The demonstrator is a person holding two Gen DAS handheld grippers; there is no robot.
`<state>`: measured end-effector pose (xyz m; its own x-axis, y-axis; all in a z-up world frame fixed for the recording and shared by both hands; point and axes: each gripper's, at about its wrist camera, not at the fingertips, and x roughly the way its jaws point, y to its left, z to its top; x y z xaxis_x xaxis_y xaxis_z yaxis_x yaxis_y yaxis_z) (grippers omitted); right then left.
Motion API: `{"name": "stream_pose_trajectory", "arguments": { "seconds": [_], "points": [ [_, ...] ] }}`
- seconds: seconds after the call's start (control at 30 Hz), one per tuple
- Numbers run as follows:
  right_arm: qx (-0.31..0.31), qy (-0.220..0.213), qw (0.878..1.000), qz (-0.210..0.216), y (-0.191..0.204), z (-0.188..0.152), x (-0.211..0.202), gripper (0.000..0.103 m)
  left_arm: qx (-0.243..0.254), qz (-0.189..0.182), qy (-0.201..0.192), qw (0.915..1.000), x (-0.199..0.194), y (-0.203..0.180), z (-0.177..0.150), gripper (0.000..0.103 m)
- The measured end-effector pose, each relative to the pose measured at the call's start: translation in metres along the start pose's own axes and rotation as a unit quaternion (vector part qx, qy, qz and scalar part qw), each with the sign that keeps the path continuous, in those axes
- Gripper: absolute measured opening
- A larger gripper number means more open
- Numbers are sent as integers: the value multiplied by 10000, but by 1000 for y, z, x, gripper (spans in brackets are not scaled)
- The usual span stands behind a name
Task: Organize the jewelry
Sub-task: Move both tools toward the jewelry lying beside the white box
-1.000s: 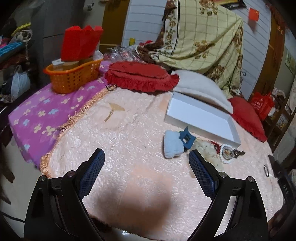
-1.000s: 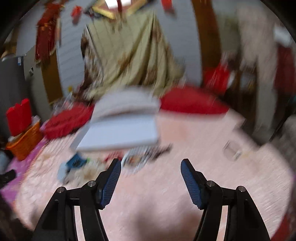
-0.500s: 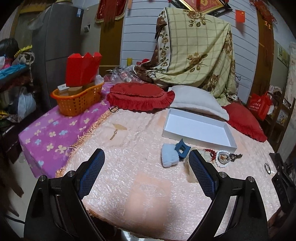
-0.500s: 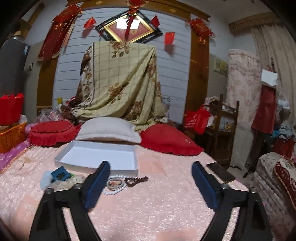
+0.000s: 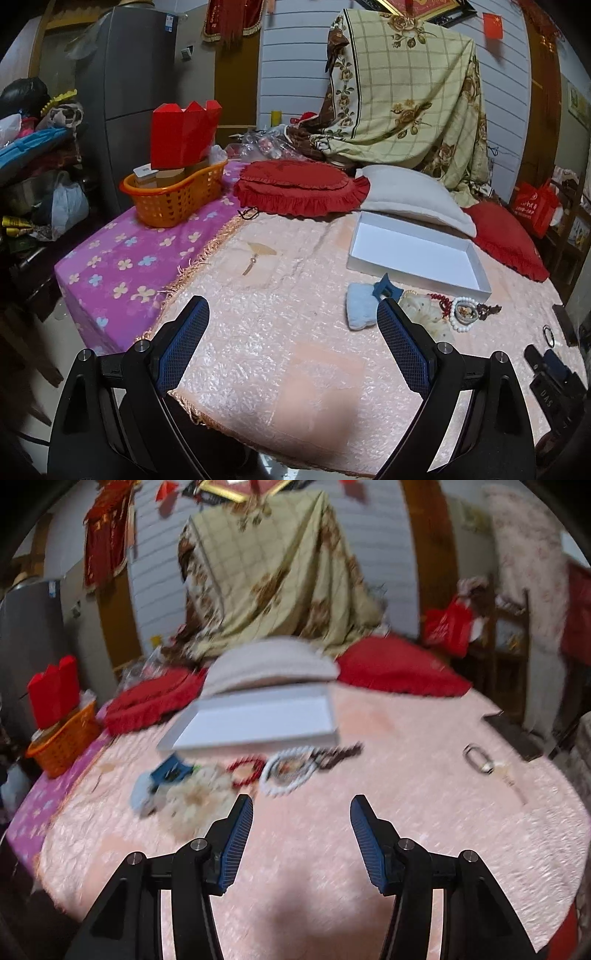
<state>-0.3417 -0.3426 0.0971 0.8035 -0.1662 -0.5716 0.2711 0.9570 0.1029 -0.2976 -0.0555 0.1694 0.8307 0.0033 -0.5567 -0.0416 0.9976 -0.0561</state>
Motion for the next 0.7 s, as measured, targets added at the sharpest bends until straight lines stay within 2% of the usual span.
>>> {"name": "stream_pose_trajectory", "arguments": {
  "seconds": [0.17,0.5,0.7],
  "points": [
    [-212,173,9996,-83,8,-7,6,53,152,27,147,9998,6,-8,-6,93],
    [-183,434,9989,-5,8,-9,13,53,722,140,259,9970,14,-30,-17,93],
    [-170,577,9982,87,12,-12,17,55,778,69,368,9963,16,-35,-19,93]
  ]
}}
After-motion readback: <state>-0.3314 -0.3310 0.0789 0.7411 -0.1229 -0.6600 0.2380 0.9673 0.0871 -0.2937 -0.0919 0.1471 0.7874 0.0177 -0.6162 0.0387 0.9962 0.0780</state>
